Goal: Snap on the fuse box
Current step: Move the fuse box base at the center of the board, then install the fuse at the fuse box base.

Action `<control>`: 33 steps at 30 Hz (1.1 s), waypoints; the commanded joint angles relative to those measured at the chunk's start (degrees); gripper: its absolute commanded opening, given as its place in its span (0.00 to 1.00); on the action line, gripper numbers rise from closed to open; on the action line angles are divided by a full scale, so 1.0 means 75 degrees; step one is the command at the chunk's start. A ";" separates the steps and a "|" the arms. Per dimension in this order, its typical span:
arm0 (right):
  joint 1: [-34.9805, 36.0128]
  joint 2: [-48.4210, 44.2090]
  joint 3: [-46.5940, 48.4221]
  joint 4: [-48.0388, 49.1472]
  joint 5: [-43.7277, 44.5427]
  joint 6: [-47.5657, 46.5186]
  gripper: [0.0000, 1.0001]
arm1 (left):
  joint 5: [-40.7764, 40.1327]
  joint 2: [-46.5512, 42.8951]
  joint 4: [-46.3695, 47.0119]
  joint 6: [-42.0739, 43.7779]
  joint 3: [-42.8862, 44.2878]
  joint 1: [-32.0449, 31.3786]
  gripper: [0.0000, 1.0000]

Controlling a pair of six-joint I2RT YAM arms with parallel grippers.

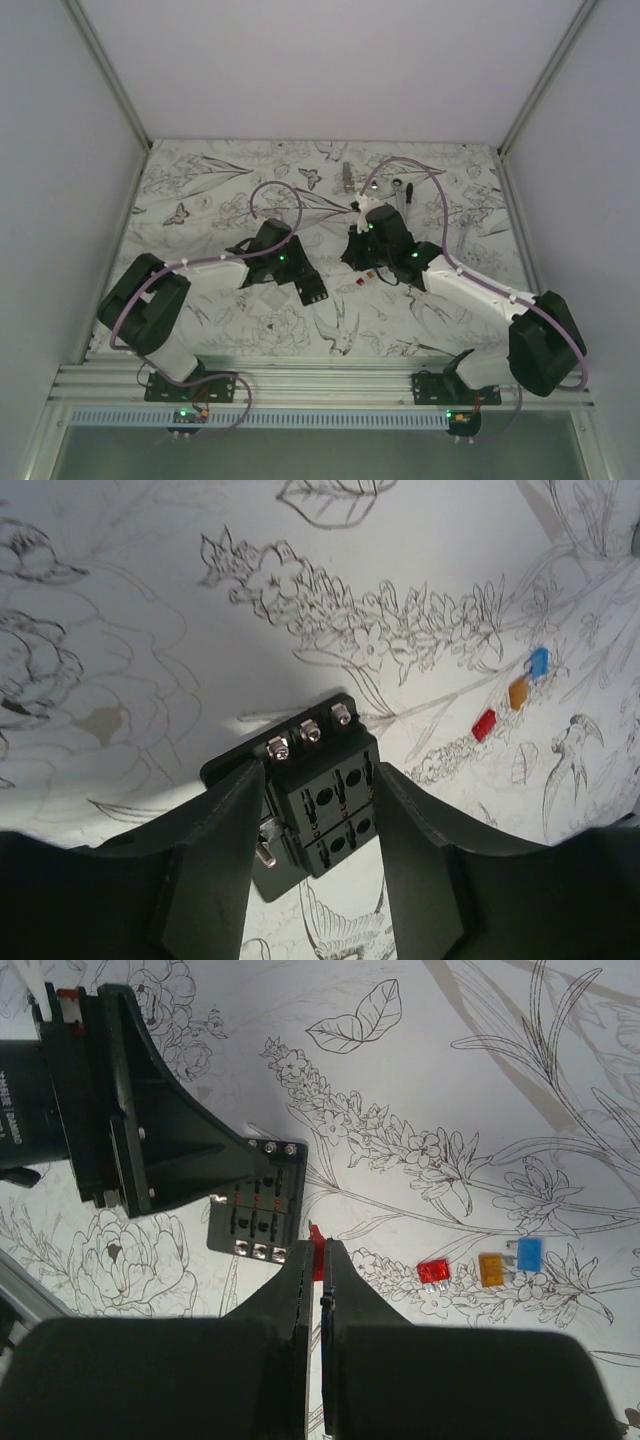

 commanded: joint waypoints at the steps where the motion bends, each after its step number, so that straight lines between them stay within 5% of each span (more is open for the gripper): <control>1: 0.0107 0.0056 0.0286 -0.0165 0.0166 -0.0075 0.00 | -0.0142 -0.0284 -0.0247 -0.0331 -0.0257 -0.0304 0.52; 13: 0.0334 0.0628 0.0998 -0.1128 0.0292 -0.0477 0.00 | -0.0858 -0.1458 -0.0490 -0.0131 -0.0559 -0.0435 0.70; 27: 0.1586 0.3038 0.3670 -0.3573 0.1857 -0.1259 0.00 | -0.0530 -0.3915 -0.2217 0.1370 -0.1326 0.1704 0.98; 33: 0.1730 0.3802 0.4230 -0.3952 0.2018 -0.1345 0.00 | -0.0631 -0.4713 -0.2566 0.1866 -0.1738 0.2371 1.00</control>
